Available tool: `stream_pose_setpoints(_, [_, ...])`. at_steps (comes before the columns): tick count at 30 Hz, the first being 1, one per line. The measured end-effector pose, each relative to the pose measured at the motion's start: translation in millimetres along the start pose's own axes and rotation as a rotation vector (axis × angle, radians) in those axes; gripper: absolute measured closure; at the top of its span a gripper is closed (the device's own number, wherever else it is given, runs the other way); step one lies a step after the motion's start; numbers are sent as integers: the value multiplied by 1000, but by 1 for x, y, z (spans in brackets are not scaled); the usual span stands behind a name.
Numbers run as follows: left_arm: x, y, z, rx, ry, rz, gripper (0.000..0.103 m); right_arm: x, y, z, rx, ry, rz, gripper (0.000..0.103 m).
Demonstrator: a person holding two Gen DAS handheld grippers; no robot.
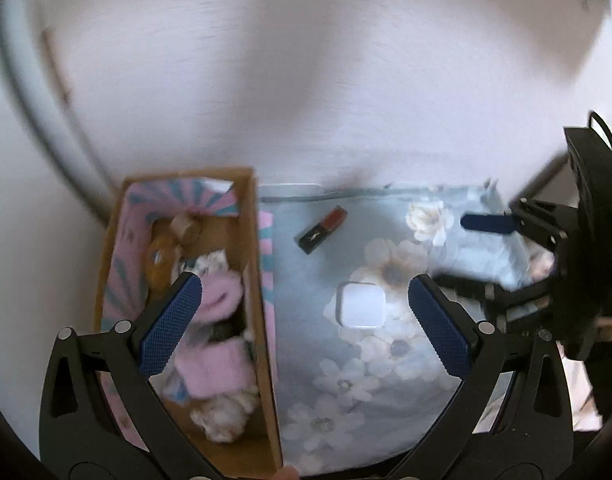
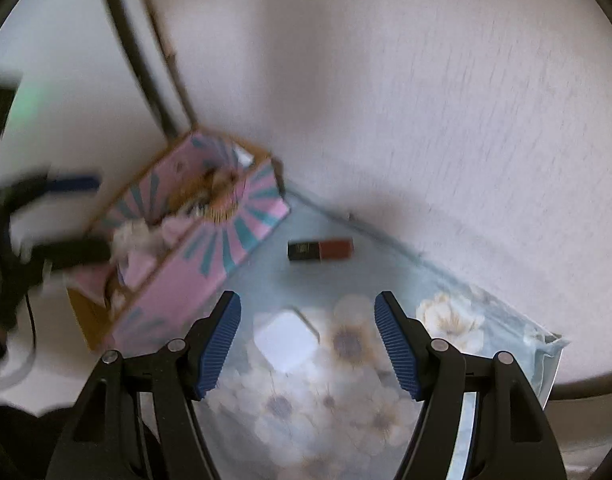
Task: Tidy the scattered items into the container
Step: 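Move both grippers back to the last items on the floral tray, then grasp the black-and-red lipstick with the left gripper while the right grasps the white square compact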
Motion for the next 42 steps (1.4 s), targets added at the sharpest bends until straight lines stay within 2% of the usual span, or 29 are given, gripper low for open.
stream_pose_setpoints(3, [21, 23, -14, 137, -26, 3, 0, 10, -3, 26, -33, -11, -38, 38])
stream_pose_setpoints(6, [49, 45, -22, 293, -84, 35, 0, 19, -1, 44, -57, -12, -57, 38])
stream_pose_setpoints(8, [74, 57, -24, 406, -128, 23, 0, 28, 1, 56, -84, -8, -69, 38])
stream_pose_setpoints(11, [108, 70, -20, 496, -206, 39, 1, 43, 2, 67, -108, 1, -102, 38])
stream_pose_setpoints(13, [136, 78, -17, 549, -287, 42, 9, 56, 3, 71, -138, 8, -113, 38])
stream_pose_setpoints(15, [162, 84, -10, 602, -361, 36, 23, 66, 2, 72, -178, 13, -124, 38])
stream_pose_setpoints(18, [193, 84, 3, 665, -452, 15, 28, 89, -3, 73, -263, 2, -141, 38])
stream_pose_setpoints(23, [222, 81, 15, 704, -552, 6, 38, 124, -5, 75, -382, -36, -144, 38])
stream_pose_setpoints(25, [226, 79, 17, 706, -573, 12, 41, 131, -7, 74, -386, -40, -185, 38])
stream_pose_setpoints(26, [228, 78, 18, 703, -584, 18, 49, 133, -7, 73, -385, -43, -200, 38])
stream_pose_setpoints(32, [224, 79, 21, 680, -611, 70, 63, 144, -16, 77, -467, -66, -209, 38])
stream_pose_setpoints(34, [222, 78, 21, 680, -606, 72, 72, 144, -19, 77, -497, -55, -213, 38])
stream_pose_setpoints(35, [220, 78, 21, 679, -602, 72, 84, 143, -20, 77, -509, -48, -213, 38])
stream_pose_setpoints(37, [218, 76, 22, 669, -605, 76, 85, 143, -21, 76, -513, -41, -223, 45])
stream_pose_setpoints(42, [208, 75, 24, 637, -593, 84, 86, 139, -25, 74, -525, -28, -199, 45])
Point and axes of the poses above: each gripper's, at about its wrist camera, not at the fingertips, and x roughly the way its jaws point, y to its right, z to its underside, the point moved 9 cm from there along x, roughly the way its jaws point, and after that the axes turned 8 degrees about -z, right-handed, at the moved point
